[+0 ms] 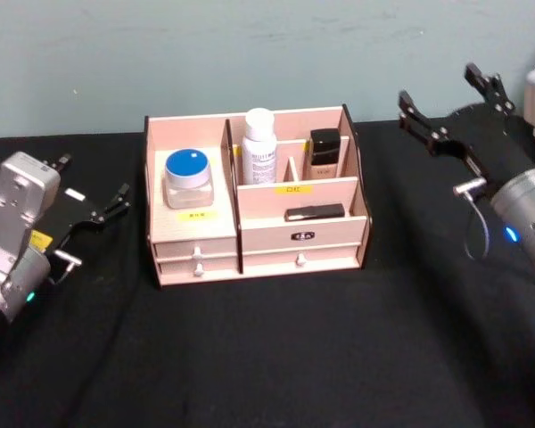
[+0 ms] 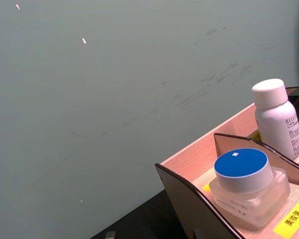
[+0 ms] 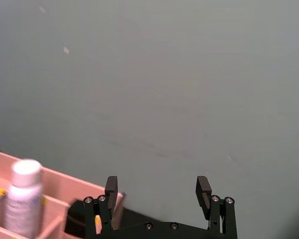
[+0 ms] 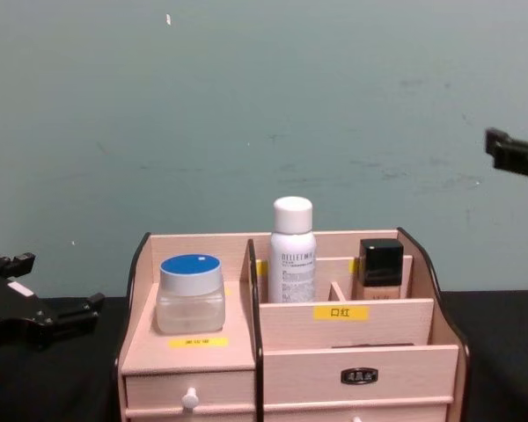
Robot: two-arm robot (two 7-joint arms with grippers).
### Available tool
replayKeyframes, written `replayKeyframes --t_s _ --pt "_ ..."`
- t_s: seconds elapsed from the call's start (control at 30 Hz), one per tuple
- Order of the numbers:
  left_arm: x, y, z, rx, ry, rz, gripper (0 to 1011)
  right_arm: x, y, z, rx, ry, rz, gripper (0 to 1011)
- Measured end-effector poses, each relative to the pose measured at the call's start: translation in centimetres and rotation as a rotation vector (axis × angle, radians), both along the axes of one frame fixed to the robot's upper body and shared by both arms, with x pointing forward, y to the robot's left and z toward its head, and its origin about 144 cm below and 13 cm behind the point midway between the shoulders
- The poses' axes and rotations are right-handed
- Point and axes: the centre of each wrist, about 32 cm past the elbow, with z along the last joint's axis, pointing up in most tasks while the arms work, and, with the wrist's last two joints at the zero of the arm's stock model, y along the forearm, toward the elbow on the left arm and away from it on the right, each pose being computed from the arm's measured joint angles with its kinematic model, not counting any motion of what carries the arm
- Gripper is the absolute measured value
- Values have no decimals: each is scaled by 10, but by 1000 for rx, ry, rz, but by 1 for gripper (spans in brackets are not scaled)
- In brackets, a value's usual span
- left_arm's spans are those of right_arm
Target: Pick up the facial cleanser and watermelon frost from the table and place them into the tiered storage box.
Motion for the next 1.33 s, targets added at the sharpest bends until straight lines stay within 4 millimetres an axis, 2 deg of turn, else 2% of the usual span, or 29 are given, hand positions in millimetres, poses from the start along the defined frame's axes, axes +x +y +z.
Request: replayKeyframes --t_s 0.17,0.43,1.33 --pt "0 0 0 0 0 0 1010 0 -10 -17 6 47 -55 1003" --pt "0 0 0 0 0 0 1010 3 -16 -40 12 120 -64 1002" --pt "0 0 0 0 0 0 1010 2 -16 -35 10 107 -68 1002"
